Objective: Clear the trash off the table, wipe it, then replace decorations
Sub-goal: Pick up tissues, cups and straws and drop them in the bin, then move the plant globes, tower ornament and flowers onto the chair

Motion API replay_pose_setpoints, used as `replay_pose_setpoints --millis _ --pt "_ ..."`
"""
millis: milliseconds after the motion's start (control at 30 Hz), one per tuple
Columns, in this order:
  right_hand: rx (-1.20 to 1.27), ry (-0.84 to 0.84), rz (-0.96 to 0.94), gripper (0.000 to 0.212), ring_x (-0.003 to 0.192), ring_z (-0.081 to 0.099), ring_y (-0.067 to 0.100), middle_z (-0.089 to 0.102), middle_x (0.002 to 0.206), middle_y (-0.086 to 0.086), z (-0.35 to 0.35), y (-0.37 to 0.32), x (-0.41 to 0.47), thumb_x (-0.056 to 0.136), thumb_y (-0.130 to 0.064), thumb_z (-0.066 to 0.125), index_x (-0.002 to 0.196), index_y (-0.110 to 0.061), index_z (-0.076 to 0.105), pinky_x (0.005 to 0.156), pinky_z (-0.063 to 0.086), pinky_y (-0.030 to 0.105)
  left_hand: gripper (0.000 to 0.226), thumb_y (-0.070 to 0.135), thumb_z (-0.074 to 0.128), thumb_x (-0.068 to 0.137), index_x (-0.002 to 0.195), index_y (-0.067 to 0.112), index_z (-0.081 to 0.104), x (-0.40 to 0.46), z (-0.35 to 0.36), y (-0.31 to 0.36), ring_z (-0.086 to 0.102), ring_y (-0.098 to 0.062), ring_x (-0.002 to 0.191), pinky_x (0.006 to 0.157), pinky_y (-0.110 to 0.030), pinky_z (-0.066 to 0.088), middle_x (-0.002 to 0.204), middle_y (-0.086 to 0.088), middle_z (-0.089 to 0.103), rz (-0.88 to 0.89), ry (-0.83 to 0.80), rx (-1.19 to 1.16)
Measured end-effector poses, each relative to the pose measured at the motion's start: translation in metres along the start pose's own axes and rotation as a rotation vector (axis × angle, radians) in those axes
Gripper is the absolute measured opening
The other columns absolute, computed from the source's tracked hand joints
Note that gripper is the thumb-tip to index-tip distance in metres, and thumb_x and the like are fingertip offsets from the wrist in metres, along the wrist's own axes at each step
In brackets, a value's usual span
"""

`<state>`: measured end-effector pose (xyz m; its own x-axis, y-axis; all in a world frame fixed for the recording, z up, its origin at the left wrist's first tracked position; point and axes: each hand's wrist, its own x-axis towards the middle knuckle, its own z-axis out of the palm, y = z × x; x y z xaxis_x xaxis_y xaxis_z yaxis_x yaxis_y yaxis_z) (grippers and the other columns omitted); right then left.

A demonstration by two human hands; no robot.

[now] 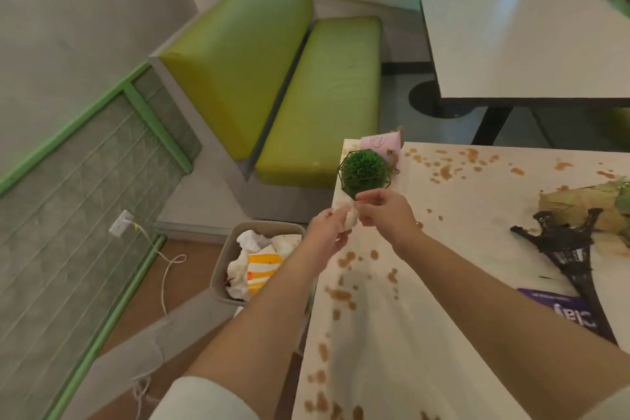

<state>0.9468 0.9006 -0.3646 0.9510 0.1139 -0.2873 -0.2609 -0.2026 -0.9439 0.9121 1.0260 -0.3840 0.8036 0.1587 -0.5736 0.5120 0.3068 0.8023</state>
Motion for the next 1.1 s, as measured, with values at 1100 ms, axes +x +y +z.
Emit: replay_pose_setpoints --millis 1100 --pt "-0.183 0.176 0.019 0.032 0.081 0.06 0.019 0.07 0.094 0.007 0.035 -0.007 0.059 0.092 -0.04 0.063 0.093 -0.008 0.067 0.073 0.047 0.034 0.034 0.048 0.045 0.099 0.115 0.022 0.06 0.071 -0.058 0.047 0.057 -0.018 0.103 0.084 -0.032 0.044 0.118 0.001 0.063 0.225 0.147 0.894"
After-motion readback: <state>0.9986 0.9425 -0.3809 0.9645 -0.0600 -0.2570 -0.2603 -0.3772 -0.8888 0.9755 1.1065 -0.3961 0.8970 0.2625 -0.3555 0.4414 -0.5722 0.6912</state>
